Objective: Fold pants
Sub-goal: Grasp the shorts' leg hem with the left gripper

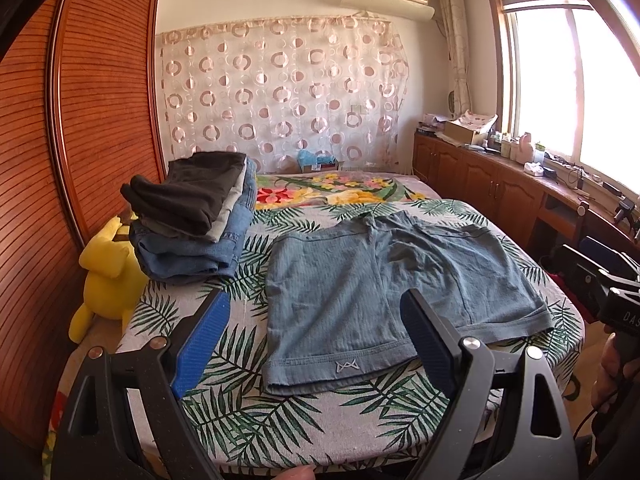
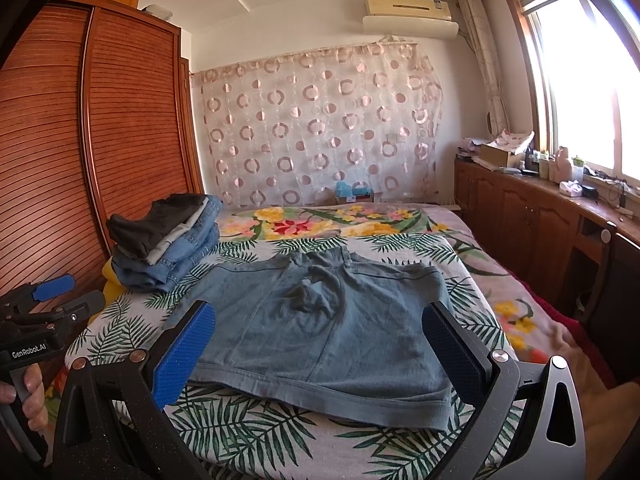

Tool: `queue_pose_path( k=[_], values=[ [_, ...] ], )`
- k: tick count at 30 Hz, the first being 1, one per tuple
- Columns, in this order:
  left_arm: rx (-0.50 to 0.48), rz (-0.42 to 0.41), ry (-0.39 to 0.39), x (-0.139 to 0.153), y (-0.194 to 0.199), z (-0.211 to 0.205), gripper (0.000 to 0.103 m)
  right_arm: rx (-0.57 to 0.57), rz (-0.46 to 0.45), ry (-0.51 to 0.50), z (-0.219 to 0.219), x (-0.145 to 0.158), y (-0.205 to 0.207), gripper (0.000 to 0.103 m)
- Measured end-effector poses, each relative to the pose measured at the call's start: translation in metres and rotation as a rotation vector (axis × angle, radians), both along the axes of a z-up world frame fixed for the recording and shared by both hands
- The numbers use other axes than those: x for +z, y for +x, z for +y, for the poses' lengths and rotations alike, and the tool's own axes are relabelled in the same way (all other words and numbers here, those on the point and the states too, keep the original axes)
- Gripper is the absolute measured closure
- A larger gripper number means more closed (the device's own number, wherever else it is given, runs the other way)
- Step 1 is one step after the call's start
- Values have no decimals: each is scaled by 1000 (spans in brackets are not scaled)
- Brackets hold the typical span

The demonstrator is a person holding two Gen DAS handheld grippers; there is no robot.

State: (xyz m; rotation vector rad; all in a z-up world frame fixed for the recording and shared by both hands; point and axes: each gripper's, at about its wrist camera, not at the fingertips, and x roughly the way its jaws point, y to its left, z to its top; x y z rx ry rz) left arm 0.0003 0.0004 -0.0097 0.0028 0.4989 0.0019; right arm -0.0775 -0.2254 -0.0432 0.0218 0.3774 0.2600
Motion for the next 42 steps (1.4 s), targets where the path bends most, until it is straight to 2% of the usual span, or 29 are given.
queue_pose_path(
  k=[18, 29, 34, 38, 41, 42],
  values=[
    [-10, 171, -45, -49, 31, 26, 15, -36, 135, -56, -26, -17, 25, 2],
    [-51, 251, -104, -74, 41, 46, 16, -47, 237, -96, -34, -20, 28, 5],
    [-60, 289, -140, -85, 43, 56, 27, -54, 285, -111, -34, -13, 27, 5],
    [-79, 307, -156, -91, 41, 60, 48, -62, 307, -112, -37, -5, 26, 5],
    [-88, 317, -168, -95, 40, 61, 61, -63, 308, -108, -38, -1, 27, 5],
    [-92, 320, -170, -97, 40, 61, 63, -63, 308, -107, -39, -1, 26, 5]
  ],
)
